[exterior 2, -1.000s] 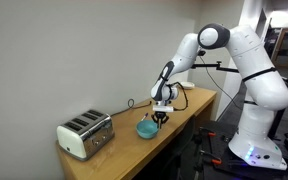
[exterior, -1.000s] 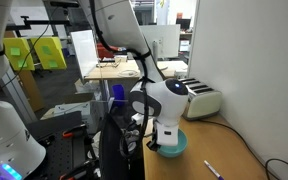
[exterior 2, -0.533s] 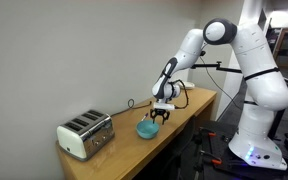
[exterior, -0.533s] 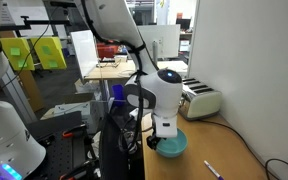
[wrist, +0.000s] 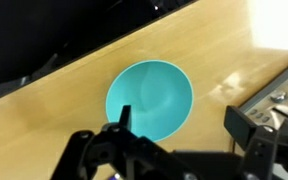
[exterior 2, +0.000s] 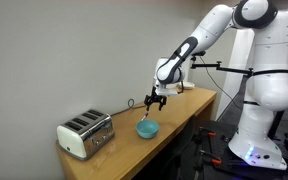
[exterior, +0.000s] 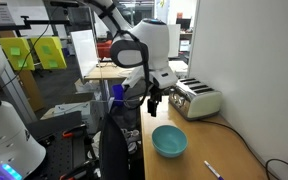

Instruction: Move the bowl towards the table edge near you

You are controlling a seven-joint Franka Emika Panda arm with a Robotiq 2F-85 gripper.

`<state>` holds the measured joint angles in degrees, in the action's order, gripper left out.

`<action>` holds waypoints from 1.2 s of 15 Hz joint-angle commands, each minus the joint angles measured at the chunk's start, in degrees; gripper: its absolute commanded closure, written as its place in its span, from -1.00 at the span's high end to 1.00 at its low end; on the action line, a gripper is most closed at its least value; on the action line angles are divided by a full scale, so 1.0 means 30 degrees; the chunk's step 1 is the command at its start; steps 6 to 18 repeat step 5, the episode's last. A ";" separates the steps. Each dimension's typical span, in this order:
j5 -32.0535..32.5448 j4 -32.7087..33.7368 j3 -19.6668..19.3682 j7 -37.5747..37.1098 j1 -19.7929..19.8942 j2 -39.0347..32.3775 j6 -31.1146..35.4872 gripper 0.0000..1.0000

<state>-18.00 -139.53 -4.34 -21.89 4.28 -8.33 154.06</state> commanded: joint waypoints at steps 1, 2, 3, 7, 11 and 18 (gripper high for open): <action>0.3773 0.0458 -0.0531 -0.1138 -0.0607 0.1074 -0.2540 1.00; 0.4350 0.0746 -0.0436 -0.1016 -0.0520 0.1260 -0.3210 1.00; 0.4685 0.1044 -0.0311 -0.0934 -0.0476 0.1433 -0.3846 1.00; 0.5063 0.1509 -0.0208 -0.0650 -0.0386 0.1545 -0.4524 1.00; 0.5063 0.1509 -0.0208 -0.0650 -0.0386 0.1545 -0.4524 1.00; 0.5063 0.1509 -0.0208 -0.0650 -0.0386 0.1545 -0.4524 1.00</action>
